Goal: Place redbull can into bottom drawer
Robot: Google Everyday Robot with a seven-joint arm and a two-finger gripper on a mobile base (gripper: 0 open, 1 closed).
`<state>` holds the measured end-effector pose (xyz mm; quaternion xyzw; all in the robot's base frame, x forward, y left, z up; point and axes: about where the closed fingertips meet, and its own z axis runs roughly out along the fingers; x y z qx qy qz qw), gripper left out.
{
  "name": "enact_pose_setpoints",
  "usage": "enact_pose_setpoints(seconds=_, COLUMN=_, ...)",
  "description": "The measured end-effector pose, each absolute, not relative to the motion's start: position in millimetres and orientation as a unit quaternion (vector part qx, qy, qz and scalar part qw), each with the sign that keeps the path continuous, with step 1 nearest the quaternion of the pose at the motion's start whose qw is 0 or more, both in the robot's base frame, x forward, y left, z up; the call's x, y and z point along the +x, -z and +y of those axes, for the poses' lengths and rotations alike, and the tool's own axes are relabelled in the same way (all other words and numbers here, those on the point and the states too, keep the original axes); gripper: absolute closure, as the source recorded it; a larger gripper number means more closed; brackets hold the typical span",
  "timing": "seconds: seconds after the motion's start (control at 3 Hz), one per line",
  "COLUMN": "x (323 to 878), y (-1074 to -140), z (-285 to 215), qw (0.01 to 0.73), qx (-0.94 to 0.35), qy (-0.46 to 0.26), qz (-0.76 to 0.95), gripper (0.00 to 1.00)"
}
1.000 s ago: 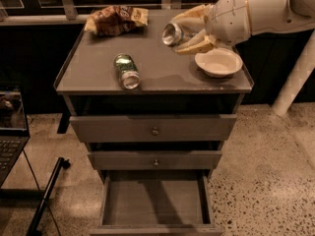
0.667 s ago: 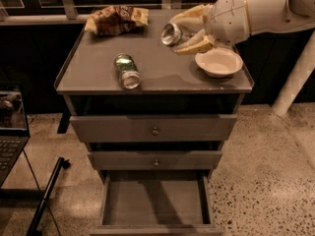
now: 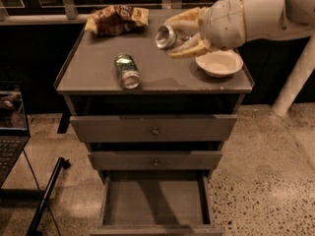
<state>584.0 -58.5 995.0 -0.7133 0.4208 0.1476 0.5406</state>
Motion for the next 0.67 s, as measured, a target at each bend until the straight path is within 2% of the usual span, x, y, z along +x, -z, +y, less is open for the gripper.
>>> enact_pose_setpoints(seconds=0.67, x=527.5, y=-976.2, z=-52.9, qw=0.597, qx=-0.650, qy=-0.126, qz=0.453, gripper=1.00)
